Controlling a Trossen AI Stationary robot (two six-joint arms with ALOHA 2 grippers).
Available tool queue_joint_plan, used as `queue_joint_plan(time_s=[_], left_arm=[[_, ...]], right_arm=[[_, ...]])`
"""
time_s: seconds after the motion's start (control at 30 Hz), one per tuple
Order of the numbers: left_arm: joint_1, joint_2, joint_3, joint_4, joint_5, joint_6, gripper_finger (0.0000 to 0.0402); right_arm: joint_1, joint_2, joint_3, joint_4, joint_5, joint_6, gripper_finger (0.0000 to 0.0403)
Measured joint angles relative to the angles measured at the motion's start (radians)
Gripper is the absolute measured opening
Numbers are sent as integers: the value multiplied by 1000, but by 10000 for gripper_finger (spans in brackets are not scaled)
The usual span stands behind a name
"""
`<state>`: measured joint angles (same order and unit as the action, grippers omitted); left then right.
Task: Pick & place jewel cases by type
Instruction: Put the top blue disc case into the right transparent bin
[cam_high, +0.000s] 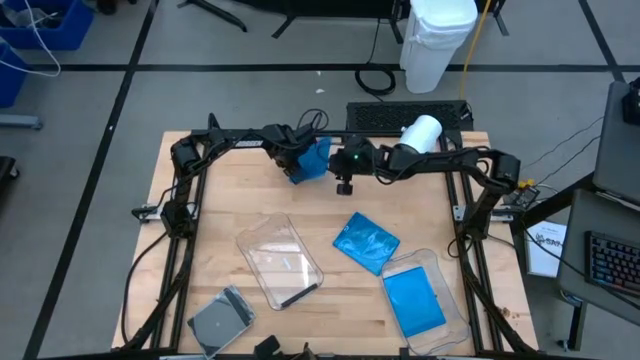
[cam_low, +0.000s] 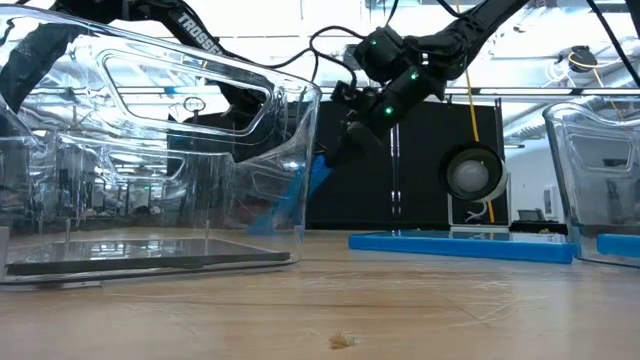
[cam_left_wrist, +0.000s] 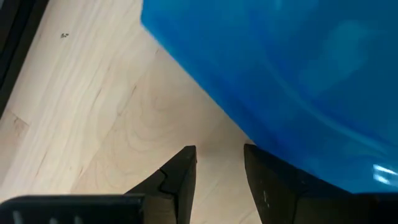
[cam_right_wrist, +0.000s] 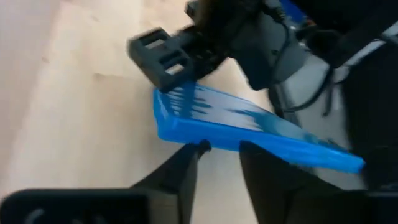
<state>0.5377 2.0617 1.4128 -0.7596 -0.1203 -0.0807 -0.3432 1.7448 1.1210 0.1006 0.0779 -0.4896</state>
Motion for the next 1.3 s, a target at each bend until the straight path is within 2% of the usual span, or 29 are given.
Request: queue_joint_plan(time_s=[0.13, 0.27, 0.6, 1.0, 1.17, 1.3], left_arm=[[-2, 0, 1, 5, 4, 1, 145], [-3, 0, 1, 7, 17, 4, 145], [-8, 0, 1, 6, 31, 14, 145], [-16, 0, 2, 7, 50, 27, 145], [-18, 0, 2, 6, 71, 25, 145], [-19, 0, 2, -1, 79, 20, 145]], right_arm=[[23, 17, 0, 43, 103, -87, 170], [45, 38, 1, 109, 139, -137, 189], [77, 40, 0, 132, 215, -195, 189], [115, 40, -2, 131, 313, -287, 210], [118, 40, -2, 134, 326, -293, 207], [121, 40, -2, 130, 384, -325, 204]])
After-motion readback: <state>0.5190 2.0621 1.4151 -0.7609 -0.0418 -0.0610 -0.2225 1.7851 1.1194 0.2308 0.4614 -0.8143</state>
